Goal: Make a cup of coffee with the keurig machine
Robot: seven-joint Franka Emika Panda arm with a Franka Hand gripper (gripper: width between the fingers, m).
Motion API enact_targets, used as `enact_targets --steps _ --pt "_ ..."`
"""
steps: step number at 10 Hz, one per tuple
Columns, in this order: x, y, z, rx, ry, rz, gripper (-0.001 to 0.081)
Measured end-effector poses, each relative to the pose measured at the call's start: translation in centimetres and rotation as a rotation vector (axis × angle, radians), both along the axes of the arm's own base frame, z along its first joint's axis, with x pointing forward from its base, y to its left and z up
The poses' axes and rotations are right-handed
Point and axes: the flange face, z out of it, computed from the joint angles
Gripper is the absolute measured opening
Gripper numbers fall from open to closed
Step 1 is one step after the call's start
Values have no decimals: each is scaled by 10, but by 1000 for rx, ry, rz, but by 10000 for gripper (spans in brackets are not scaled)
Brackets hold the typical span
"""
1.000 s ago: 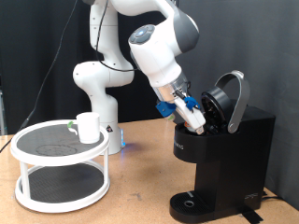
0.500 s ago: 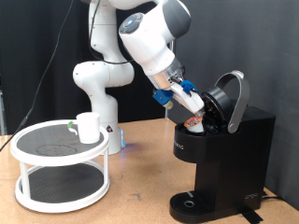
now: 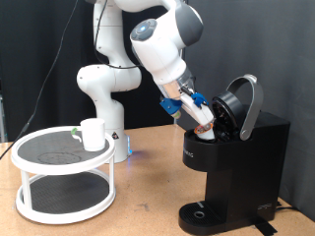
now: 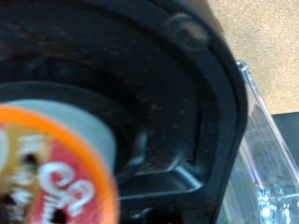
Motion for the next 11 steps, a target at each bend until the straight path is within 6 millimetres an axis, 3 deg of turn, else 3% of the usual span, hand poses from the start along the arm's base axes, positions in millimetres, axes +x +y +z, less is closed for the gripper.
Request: enact_targets --steps 11 --pt "-1 6 4 3 -18 1 734"
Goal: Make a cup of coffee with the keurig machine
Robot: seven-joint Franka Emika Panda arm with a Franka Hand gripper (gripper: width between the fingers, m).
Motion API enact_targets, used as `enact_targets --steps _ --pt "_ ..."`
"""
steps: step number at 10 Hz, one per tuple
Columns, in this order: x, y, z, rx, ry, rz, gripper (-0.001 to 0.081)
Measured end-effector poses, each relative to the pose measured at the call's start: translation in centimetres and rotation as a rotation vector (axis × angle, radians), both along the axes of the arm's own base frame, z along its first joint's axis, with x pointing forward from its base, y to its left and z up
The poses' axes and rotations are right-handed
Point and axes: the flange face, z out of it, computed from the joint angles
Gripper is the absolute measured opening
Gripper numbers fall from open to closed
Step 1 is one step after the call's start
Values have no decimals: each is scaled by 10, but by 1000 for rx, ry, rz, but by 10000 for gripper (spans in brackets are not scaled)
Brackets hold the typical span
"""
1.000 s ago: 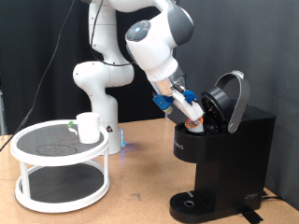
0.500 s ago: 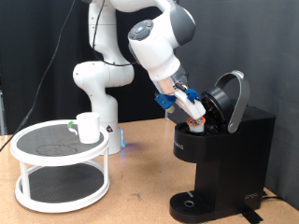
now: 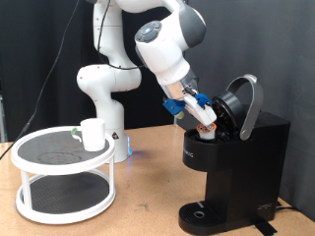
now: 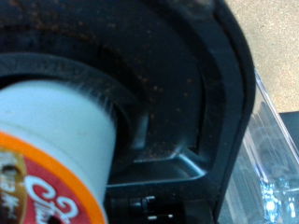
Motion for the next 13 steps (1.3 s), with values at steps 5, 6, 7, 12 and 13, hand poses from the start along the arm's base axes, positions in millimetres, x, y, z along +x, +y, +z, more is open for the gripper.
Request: enact_targets --steps 5,6,7,12,13 --pt "-5 9 1 30 11 38 734" --pt "-6 10 1 30 12 40 734" --pt "-4 9 2 37 -4 19 734" --pt "-18 -19 24 49 -102 -98 734" --pt "-18 -18 23 49 -100 -97 734"
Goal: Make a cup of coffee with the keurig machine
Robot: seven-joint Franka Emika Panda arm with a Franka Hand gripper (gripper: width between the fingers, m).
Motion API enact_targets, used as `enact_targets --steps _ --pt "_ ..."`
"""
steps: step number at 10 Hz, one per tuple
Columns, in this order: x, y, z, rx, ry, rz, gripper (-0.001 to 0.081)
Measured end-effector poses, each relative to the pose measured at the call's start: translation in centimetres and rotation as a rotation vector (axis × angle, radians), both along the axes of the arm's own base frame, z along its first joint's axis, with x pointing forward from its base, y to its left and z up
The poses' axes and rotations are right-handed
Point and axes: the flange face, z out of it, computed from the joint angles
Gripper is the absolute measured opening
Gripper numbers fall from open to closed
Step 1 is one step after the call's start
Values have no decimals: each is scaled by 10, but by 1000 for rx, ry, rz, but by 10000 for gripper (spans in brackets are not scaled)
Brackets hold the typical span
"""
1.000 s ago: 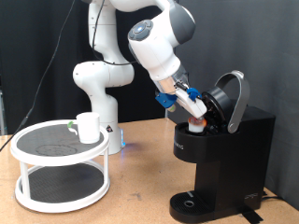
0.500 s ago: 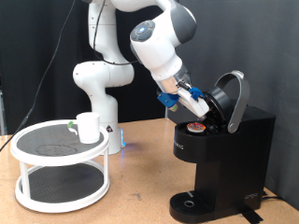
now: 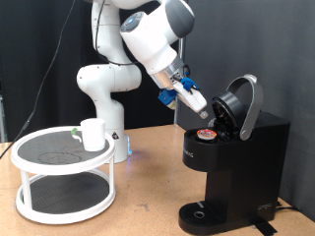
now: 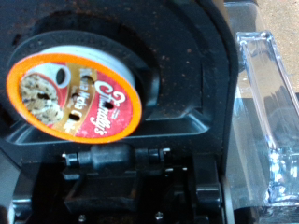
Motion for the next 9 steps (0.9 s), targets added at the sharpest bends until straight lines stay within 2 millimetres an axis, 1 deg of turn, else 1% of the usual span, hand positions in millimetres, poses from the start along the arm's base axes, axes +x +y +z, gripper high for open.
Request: enact_targets --steps 1,2,3,5,9 --pt "1 0 1 20 -6 -9 734" --pt "2 -3 7 67 -36 -22 734" --pt "2 -9 17 117 -70 -32 734" --pt "-1 -24 43 190 -108 -47 734" --pt "-2 -49 100 222 -192 -90 734"
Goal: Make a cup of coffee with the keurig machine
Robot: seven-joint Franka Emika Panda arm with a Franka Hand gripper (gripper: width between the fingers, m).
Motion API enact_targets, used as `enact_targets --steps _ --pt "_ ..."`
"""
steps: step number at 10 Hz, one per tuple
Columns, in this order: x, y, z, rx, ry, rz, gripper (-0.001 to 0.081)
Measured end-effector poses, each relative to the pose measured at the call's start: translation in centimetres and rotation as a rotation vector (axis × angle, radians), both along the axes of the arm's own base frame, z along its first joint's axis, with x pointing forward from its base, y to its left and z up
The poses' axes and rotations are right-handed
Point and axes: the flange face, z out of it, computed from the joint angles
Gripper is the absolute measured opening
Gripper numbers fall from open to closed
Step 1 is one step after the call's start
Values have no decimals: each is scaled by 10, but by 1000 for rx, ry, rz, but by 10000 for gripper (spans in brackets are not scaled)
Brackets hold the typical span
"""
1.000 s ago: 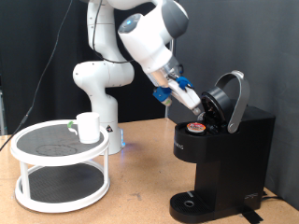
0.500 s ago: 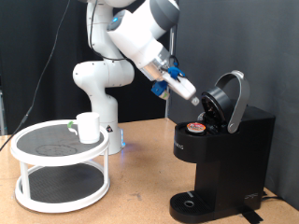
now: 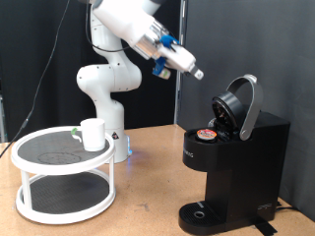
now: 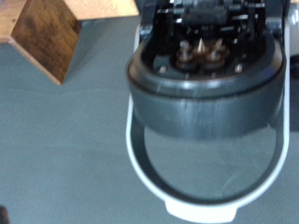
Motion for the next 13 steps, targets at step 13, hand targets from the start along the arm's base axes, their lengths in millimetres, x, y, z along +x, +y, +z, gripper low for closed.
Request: enact_targets --steps 13 --pt "45 116 40 -32 10 34 734"
